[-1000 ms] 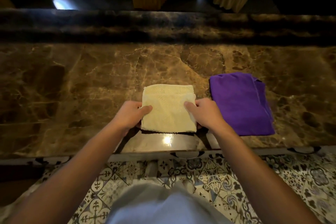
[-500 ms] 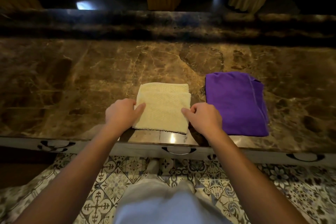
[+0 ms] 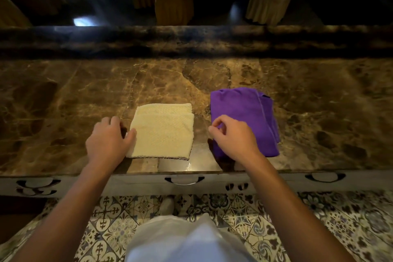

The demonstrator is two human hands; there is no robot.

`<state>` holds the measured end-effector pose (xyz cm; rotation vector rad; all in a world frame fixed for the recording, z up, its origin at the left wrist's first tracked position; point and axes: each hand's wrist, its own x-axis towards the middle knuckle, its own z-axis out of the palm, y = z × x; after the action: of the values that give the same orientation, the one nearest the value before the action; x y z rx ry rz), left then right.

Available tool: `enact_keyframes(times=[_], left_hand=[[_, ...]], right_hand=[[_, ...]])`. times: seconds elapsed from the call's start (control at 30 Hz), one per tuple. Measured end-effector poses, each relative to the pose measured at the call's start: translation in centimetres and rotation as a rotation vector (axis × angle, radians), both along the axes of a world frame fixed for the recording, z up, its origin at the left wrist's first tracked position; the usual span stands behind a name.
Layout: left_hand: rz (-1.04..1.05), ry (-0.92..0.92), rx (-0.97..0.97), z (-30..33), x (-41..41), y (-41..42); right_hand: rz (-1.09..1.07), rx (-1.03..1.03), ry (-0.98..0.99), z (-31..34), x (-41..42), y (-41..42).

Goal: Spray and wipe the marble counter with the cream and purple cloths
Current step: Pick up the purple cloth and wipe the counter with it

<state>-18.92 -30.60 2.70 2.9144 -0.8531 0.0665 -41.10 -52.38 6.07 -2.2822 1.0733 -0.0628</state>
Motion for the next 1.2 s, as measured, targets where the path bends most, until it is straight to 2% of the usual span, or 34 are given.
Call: enact_keyframes(times=[0.1, 0.17, 0.27, 0.37, 0.67, 0.73, 0.87, 0.93, 1.07, 1.2], left_hand=[[-0.091, -0.039, -0.053, 0.2, -2.0, -1.9], [-0.150, -0.023, -0.050, 0.3, -3.6, -4.1], [-0.323, -0.019, -0.033, 0.3, -6.6, -8.5], [-0.444, -0.026, 0.014, 1.0, -9.4, -13.0], [-0.326, 0.321, -0.019, 0.3, -11.6, -19.8], [-0.277, 0.434, -0.083, 0.2, -11.4, -20.3], [-0.088, 0.981, -0.406, 0.0, -11.7, -20.2], [0.028, 1.154, -0.533, 0.0, -12.1, -19.8], [0.126, 1.284, -0.578, 0.6, -12.4, -19.6], [0.086, 1.371, -0.623, 1.3, -13.0, -19.4]], right_hand=[[-0.154, -0.209, -0.075, 0.7, -4.0, -3.2], [-0.218, -0.325, 0.063, 0.4, -6.0, -5.7], [-0.281, -0.319, 0.306, -0.7, -7.9, -8.6], [-0.274, -0.310, 0.409, -2.1, -8.6, -9.9], [-0.252, -0.414, 0.293, -4.0, -6.4, -9.0], [-0.268, -0.353, 0.231, -4.0, -5.9, -9.2], [-0.308, -0.085, 0.090, -3.9, -5.2, -10.1], [-0.350, 0.065, -0.033, -4.0, -5.1, -10.4], [-0.473, 0.385, -0.369, -3.5, -5.3, -9.8], [-0.512, 0.708, -0.544, -2.6, -5.9, -8.6]])
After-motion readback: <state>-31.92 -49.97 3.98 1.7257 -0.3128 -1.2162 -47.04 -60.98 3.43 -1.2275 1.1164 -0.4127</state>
